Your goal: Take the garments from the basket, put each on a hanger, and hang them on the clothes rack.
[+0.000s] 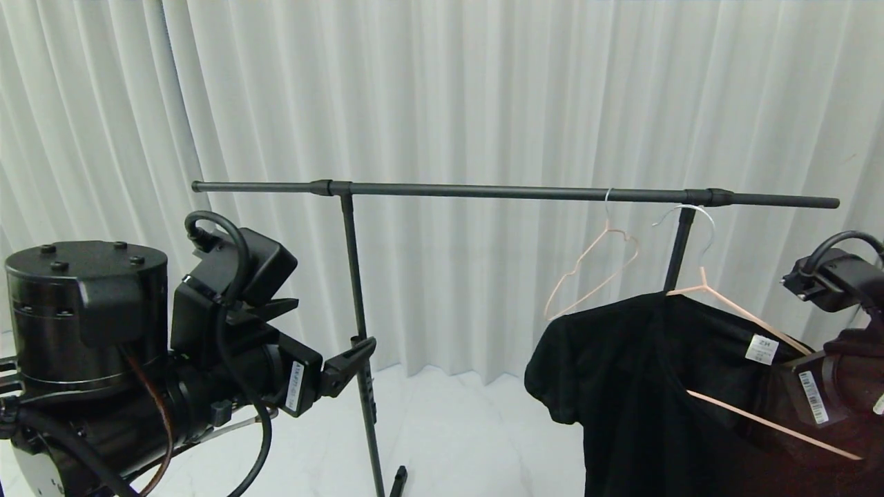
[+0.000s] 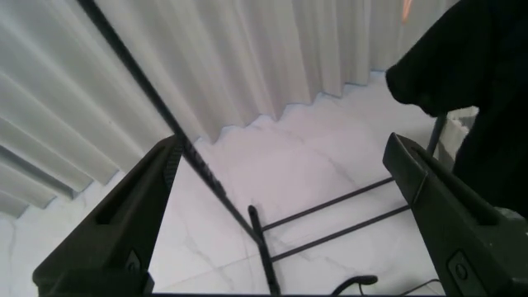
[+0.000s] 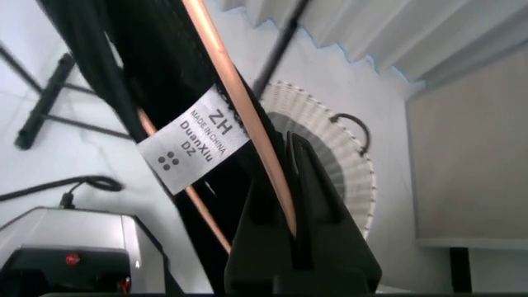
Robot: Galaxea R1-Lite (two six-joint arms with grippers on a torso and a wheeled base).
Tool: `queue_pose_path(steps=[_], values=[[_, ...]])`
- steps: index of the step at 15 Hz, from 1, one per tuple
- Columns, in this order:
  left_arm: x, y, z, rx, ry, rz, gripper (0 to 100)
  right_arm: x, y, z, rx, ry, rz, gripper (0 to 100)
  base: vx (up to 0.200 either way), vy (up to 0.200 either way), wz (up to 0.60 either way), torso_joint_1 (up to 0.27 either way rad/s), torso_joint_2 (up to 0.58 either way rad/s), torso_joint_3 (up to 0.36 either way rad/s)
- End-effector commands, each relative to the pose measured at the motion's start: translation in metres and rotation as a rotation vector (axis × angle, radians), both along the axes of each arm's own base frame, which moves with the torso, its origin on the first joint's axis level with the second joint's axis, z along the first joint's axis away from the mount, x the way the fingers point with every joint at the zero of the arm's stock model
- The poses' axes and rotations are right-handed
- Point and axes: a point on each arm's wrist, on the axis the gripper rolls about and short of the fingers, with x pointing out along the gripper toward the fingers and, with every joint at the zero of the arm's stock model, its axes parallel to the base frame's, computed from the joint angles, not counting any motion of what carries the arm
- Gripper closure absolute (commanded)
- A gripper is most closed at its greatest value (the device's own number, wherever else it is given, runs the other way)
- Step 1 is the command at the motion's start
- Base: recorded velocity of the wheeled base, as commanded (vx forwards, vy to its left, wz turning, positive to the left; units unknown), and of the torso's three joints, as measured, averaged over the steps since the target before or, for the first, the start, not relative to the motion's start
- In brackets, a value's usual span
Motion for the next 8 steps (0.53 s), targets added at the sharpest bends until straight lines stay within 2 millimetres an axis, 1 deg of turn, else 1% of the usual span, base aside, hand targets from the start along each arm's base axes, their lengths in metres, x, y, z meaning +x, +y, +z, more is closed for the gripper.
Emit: queue_pose_path(steps=[1, 2, 6, 8], values=[[0.002, -0.001, -0.002, 0.004, 0.009, 0.002, 0, 0.002, 0.01, -0.002, -0.004, 0.014, 0.041, 100, 0.0, 0.2, 0.0, 0.002, 0.0, -0.002], [0.003, -0.001, -0.003, 0.005, 0.011, 0.002, 0, 0.004, 0.014, -0.002, 0.0, 0.02, 0.05, 100, 0.0, 0.2, 0.0, 0.002, 0.0, 0.012], [0.004, -0.002, -0.004, 0.009, 0.015, 0.003, 0, 0.021, 0.049, 0.006, 0.043, 0.043, 0.099, 100, 0.0, 0.0, 0.0, 0.0, 0.0, 0.0], [0.005, -0.002, -0.005, 0.015, 0.017, 0.009, 0, 0.035, 0.066, 0.017, 0.081, 0.062, 0.075, 100, 0.0, 0.0, 0.0, 0.0, 0.0, 0.0]])
